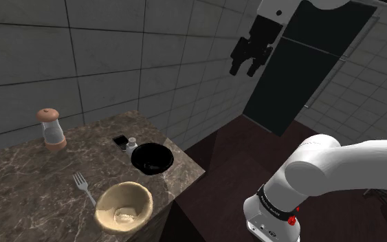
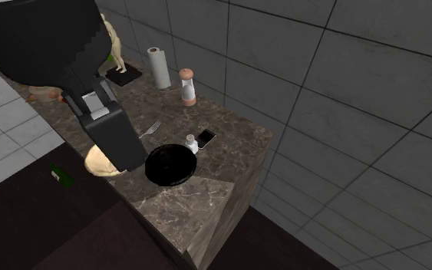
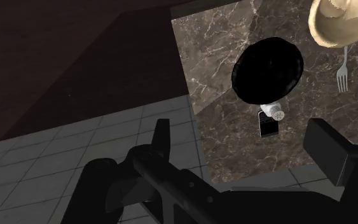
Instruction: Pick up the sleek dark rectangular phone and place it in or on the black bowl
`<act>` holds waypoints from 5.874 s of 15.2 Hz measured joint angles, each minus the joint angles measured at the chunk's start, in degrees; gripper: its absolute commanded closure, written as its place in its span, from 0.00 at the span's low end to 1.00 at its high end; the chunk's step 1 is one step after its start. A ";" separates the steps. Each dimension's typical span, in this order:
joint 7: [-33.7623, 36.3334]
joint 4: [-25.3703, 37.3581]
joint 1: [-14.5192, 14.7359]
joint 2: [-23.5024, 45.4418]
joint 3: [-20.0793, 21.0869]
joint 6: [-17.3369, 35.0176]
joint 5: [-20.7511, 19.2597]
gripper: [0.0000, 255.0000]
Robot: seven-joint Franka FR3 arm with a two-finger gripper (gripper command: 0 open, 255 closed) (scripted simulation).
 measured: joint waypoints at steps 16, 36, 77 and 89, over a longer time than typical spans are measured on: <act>-1.87 -4.05 2.66 21.82 4.72 24.57 1.58 0.00; 0.39 17.54 6.92 66.16 8.80 45.16 -5.84 0.00; 0.51 48.60 13.75 99.94 7.18 46.27 -11.36 1.00; 0.46 46.43 13.10 92.99 7.97 41.51 -10.67 1.00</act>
